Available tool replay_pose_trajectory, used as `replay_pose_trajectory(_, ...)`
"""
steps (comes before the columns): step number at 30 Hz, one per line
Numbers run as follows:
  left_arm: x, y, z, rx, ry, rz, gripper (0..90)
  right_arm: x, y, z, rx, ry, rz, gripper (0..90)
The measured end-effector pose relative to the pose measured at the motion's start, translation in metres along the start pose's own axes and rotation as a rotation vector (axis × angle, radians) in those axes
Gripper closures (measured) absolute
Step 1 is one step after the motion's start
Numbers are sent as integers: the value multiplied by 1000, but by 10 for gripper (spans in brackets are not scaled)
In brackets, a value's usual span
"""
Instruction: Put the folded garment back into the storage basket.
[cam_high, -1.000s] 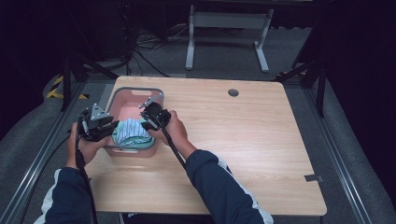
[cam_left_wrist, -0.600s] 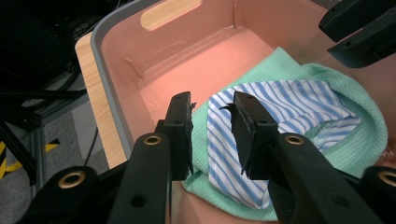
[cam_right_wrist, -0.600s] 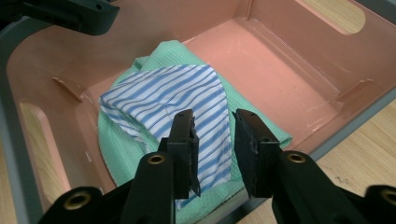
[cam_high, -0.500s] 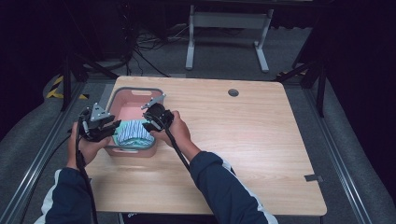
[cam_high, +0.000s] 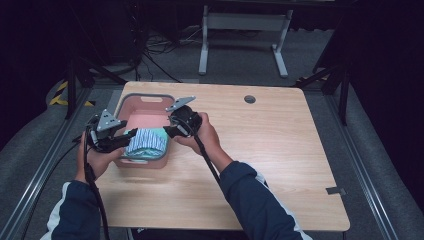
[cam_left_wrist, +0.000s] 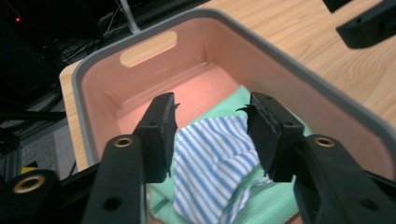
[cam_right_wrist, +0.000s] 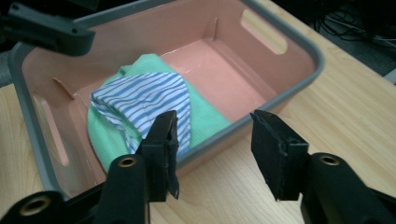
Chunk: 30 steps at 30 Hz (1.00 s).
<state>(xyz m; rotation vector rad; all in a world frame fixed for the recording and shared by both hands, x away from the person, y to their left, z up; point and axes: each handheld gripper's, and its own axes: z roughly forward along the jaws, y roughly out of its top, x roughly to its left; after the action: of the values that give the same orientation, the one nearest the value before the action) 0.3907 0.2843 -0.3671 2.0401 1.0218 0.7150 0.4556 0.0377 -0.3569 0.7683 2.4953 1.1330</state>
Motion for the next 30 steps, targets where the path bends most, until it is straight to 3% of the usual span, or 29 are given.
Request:
replay_pose_trajectory(10,-30,5,1,-5,-33,25,373,-17,-15,-31,10,-77,-42,388)
replay_pose_trajectory(18,-55,2,1,-23,-83,37,273,-25,-31,-49,31,-106,-64,332)
replay_pose_trajectory(19,-61,1,1,-24,-108,48,263,-26,-36,-53,33,-116,-73,324)
replay_pose_trajectory(27,-80,2,4,-11,-156,84,210,-33,-56,-72,43,-140,-77,313)
replay_pose_trajectory(30,-91,1,7,5,-177,124,204,-35,-63,-77,44,-148,-82,313)
